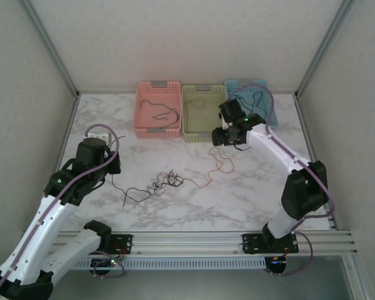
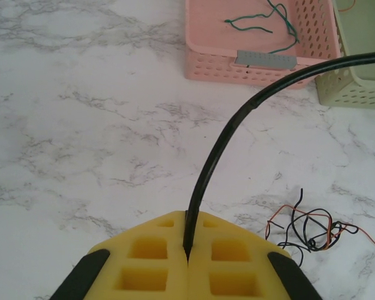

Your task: Untangle the cables

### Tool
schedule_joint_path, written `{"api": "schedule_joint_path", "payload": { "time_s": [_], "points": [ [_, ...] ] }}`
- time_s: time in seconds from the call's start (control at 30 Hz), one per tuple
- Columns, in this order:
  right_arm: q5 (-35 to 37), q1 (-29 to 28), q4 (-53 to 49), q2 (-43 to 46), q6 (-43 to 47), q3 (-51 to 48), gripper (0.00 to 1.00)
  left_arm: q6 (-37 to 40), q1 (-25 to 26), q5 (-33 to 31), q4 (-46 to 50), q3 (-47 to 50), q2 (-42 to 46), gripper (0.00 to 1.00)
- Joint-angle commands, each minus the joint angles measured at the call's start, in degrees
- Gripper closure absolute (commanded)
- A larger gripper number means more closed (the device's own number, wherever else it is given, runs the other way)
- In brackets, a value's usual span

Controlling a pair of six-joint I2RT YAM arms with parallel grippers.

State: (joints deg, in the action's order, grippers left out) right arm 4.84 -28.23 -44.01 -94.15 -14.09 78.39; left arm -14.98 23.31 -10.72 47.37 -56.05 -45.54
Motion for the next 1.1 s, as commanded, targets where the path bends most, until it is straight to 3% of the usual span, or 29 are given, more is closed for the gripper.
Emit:
{"api": "schedule_joint_path", "payload": {
  "time_s": [0.0, 0.3, 0.63, 0.7, 0.83, 1.0, 1.07],
  "points": [
    [0.1, -0.8, 1.7, -2.7, 2.4, -4.1, 0.39, 0.3, 0.2, 1.2, -0.9, 0.5, -0.1, 1.00],
    [0.2, -1.6, 7.8, -12.8, 5.9, -7.1, 0.36, 0.3, 0.2, 0.4, -0.7, 0.7, 0.3, 1.00],
    [2.3, -1.9, 11.1, -15.8, 9.5, -7.1, 0.38, 0.3, 0.2, 0.1, -0.7, 0.7, 0.2, 1.00],
    [2.2, -2.0, 10.7, -16.1, 9.4, -7.0, 0.43, 0.3, 0.2, 0.1, -0.6, 0.6, 0.2, 1.00],
    [1.5, -2.0, 10.6, -15.7, 9.0, -7.8, 0.62, 0.3, 0.2, 0.2, -0.6, 0.7, 0.2, 1.00],
    [1.9, -2.1, 10.2, -10.0, 7.2, -9.9, 0.99, 0.3, 0.1, 0.2, -0.7, 0.7, 0.3, 1.00],
    [0.9, -2.2, 10.4, -4.2, 6.1, -10.6, 1.00, 0.3, 0.2, 0.2, -0.6, 0.7, 0.3, 1.00]
  ]
}}
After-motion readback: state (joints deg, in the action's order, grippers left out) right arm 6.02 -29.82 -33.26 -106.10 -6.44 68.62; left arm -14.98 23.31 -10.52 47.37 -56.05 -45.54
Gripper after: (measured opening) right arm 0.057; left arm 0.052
